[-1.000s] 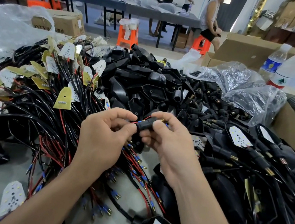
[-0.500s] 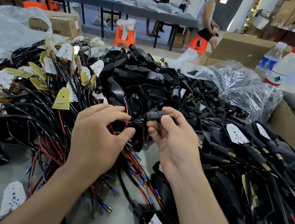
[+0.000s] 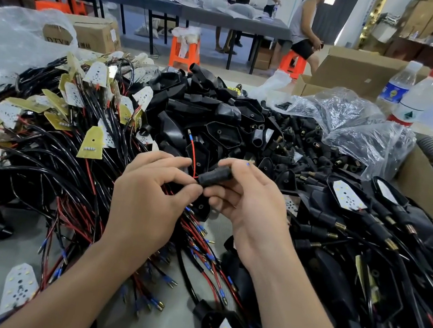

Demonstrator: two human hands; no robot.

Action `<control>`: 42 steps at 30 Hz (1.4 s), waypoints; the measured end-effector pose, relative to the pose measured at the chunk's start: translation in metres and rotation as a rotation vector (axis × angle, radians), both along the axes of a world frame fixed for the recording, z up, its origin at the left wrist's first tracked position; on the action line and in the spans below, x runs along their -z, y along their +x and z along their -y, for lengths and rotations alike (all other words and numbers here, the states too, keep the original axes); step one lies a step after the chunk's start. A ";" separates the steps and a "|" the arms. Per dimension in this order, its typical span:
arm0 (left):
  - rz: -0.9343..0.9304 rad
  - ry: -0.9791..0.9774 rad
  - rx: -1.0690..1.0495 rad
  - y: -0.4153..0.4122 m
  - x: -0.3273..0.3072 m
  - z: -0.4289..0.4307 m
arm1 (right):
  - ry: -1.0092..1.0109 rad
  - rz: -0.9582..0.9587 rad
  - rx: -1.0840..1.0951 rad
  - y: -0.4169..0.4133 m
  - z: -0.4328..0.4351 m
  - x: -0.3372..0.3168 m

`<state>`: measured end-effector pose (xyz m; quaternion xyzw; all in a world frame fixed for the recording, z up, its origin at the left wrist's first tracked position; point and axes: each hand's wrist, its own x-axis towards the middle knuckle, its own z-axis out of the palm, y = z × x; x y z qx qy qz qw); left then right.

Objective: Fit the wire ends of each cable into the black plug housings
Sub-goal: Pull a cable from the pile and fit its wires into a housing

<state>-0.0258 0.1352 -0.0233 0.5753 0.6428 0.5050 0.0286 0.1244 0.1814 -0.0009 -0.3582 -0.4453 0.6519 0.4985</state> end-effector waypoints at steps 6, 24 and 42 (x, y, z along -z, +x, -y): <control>0.324 -0.001 0.110 -0.001 -0.004 -0.001 | 0.038 0.005 0.029 0.003 -0.003 0.000; 0.927 -0.056 0.601 -0.003 -0.010 -0.002 | 0.039 0.064 0.269 -0.002 -0.007 0.012; 0.074 -0.047 0.029 0.003 -0.004 0.007 | 0.009 -0.095 0.243 0.000 -0.003 0.005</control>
